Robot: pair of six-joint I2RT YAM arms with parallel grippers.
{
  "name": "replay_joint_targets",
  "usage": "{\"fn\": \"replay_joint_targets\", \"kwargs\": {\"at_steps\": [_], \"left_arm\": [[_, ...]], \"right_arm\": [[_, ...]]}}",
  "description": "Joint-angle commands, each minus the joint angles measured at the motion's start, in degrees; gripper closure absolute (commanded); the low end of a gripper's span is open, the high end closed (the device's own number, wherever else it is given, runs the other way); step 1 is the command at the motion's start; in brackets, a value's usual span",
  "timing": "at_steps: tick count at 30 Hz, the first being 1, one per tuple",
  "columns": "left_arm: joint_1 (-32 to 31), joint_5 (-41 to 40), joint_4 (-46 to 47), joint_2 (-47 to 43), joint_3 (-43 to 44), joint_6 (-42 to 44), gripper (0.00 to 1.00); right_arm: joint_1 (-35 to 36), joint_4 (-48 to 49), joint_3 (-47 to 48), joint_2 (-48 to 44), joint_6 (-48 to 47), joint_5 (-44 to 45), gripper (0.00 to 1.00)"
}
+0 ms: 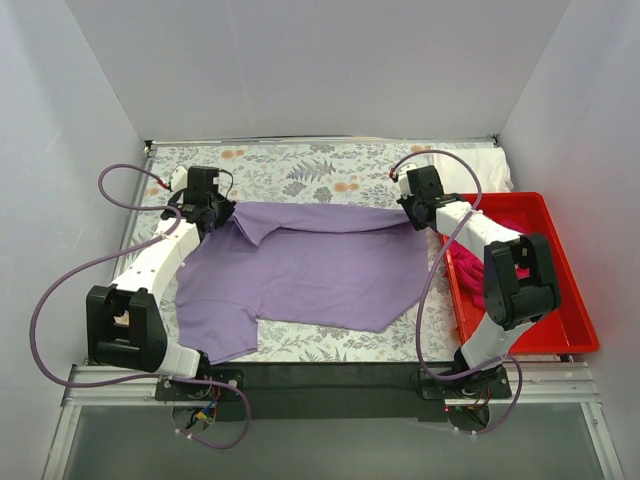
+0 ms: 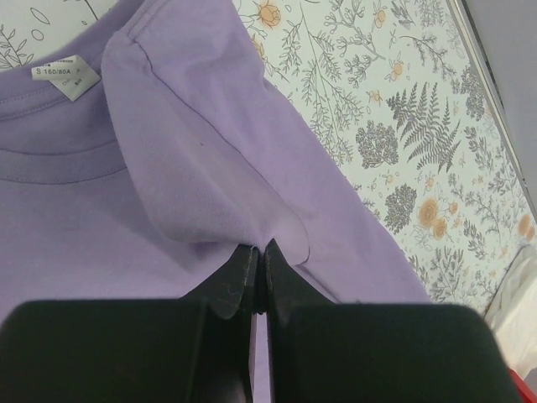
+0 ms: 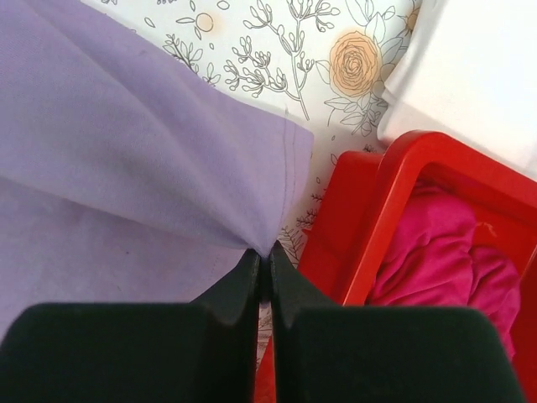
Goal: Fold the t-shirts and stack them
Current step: Fold the tshirt
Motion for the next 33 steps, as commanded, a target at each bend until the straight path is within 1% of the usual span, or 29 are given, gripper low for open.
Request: {"fn": "replay_joint_targets", "kwargs": {"at_steps": [1, 6, 7, 13, 15, 18, 21, 24, 25, 28, 29, 31, 33], "left_arm": [[0.27, -0.66, -1.25, -3.07, 1.68, -0.06, 1.00], [0.27, 2.32, -0.90, -4.04, -2.97, -1.38, 1.00], [0.27, 2.42, -0.90, -4.47, -4.63, -1.56, 1.00], [0.27, 0.40, -1.16, -6.84, -8.43, -0.51, 1.00], [0.27, -0.83, -1.51, -7.64, -9.04, 1.86, 1.00], [0.27, -2.68, -2.30, -8.52, -9.66, 4.58, 0.99], [0.36, -2.68, -2.39, -9.40, -9.75, 6.96, 0.96], [0.27, -0.14, -3.00, -9.75, -8.44, 11.00, 0.80], [0.27, 0.83, -3.70, -9.84, -7.65, 12.84, 0.68], [0.27, 2.33, -6.95, -11.33, -5.53, 14.78, 0.53], [0.27, 2.59, -8.62, -11.85, -5.18, 14.96, 0.43], [0.27, 2.51, -10.03, -13.35, -4.56, 15.84, 0.31], [0.36, 1.38, -10.39, -13.62, -4.39, 16.63, 0.30]], "right_arm": [[-0.44, -1.45, -0.13, -2.81, 2.86, -1.61, 0.91], [-0.36, -4.18, -0.83, -2.20, 5.50, -2.57, 0.89], [-0.44, -5.57, -0.75, -2.02, 6.81, -3.45, 0.86], [-0.36, -12.00, -0.22, -0.09, 11.47, -6.27, 0.82], [-0.36, -13.23, -0.65, -0.26, 12.79, -6.27, 0.78], [-0.45, -13.59, -0.66, -0.70, 13.32, -6.27, 0.69], [-0.45, -14.37, 0.92, -1.23, 13.50, -6.71, 0.62], [-0.36, -14.73, 2.85, -2.46, 13.67, -6.97, 0.55], [-0.36, -14.90, 3.29, -3.25, 13.67, -7.49, 0.50], [-0.36, -14.99, 5.05, -4.48, 14.11, -10.04, 0.43], [-0.36, -14.90, 5.32, -5.53, 14.37, -10.57, 0.41], [-0.44, -14.90, 6.19, -6.76, 14.47, -12.93, 0.38], [-0.45, -14.90, 6.55, -7.56, 14.55, -16.35, 0.37]]}}
